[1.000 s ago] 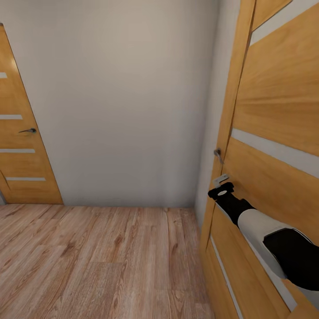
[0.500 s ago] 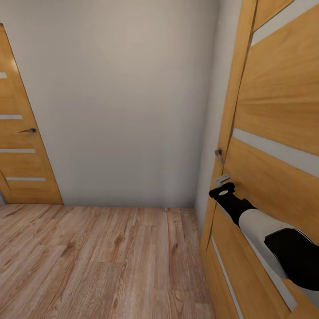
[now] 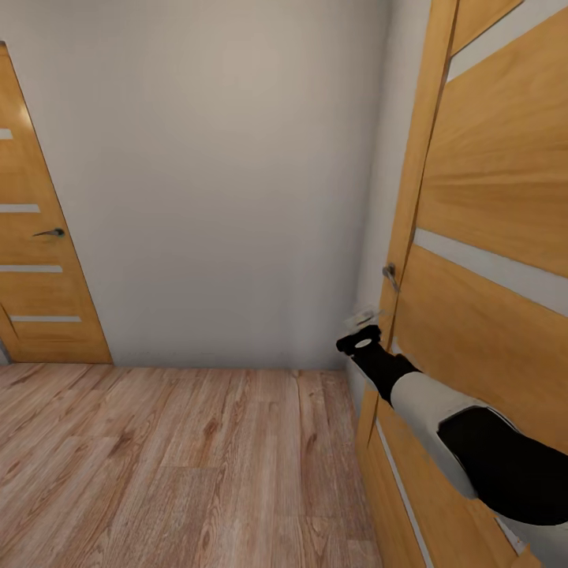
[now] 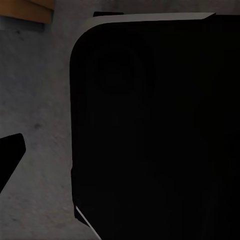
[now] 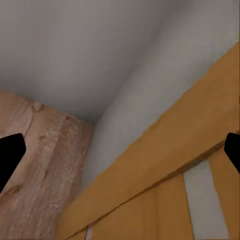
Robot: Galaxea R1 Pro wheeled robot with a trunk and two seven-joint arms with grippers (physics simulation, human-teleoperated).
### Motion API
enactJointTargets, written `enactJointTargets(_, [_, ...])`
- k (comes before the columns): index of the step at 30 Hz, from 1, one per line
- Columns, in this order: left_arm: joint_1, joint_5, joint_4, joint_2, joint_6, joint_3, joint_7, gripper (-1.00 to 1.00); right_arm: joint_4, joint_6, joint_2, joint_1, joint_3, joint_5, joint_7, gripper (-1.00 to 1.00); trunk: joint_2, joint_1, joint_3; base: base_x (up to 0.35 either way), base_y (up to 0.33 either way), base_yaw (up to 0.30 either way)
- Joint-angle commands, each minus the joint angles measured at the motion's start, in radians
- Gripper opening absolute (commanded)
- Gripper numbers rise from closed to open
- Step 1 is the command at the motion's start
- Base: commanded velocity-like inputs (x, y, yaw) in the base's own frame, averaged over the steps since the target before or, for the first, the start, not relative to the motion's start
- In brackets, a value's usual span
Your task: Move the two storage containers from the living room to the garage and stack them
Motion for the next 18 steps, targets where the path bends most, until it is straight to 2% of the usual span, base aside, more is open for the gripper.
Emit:
enactJointTargets(1, [0.000,0.003,-0.001,0.000,-0.002,0.001,0.000,1.00,0.000,0.009,0.033,0.000,0.003,0.006,-0.003,1.00,0.000,0.000,-0.001,0.000,0.000,0.000])
enactJointTargets(2, [0.000,0.003,-0.001,0.000,-0.002,0.001,0.000,1.00,0.001,0.009,0.045,0.000,0.003,0.006,-0.003,1.00,0.000,0.000,-0.001,0.000,0.000,0.000])
enactJointTargets(3, [0.000,0.003,-0.001,0.000,-0.002,0.001,0.000,1.00,0.003,0.009,0.074,0.000,0.003,0.005,-0.003,1.00,0.000,0.000,-0.001,0.000,0.000,0.000])
enactJointTargets(6, [0.000,0.003,-0.001,0.001,-0.002,0.001,0.000,1.00,0.005,0.008,0.101,0.000,0.003,0.003,-0.003,1.00,0.000,0.000,-0.001,0.000,0.000,0.000])
enactJointTargets(9, [0.000,0.003,-0.001,0.002,-0.002,0.001,0.000,1.00,0.019,0.009,0.110,0.002,0.001,-0.004,0.004,1.00,0.000,0.000,-0.001,0.000,0.000,0.000])
enactJointTargets(11, [0.000,0.003,-0.001,0.002,-0.002,0.001,0.000,1.00,0.056,0.010,0.112,0.006,-0.002,-0.029,0.018,1.00,0.000,0.000,-0.001,0.000,0.000,0.000])
enactJointTargets(13, [0.000,0.003,-0.001,0.002,-0.002,0.001,0.000,1.00,0.140,0.009,0.115,0.018,-0.004,-0.098,0.075,1.00,0.000,0.000,-0.001,0.000,0.000,0.000])
enactJointTargets(15, [0.000,0.003,-0.001,0.002,-0.002,0.001,0.000,1.00,0.170,0.008,0.114,0.035,-0.004,-0.137,0.120,1.00,0.000,0.000,-0.001,0.000,0.000,0.000])
enactJointTargets(16, [0.000,0.003,-0.001,0.002,-0.002,0.001,0.000,1.00,0.186,0.007,0.112,0.063,-0.004,-0.171,0.169,1.00,0.000,0.000,-0.001,0.000,0.000,0.000])
enactJointTargets(18, [0.000,0.003,-0.001,0.002,-0.002,0.001,0.000,1.00,0.200,0.006,0.109,0.113,-0.004,-0.201,0.230,1.00,0.000,0.000,-0.001,0.000,0.000,0.000])
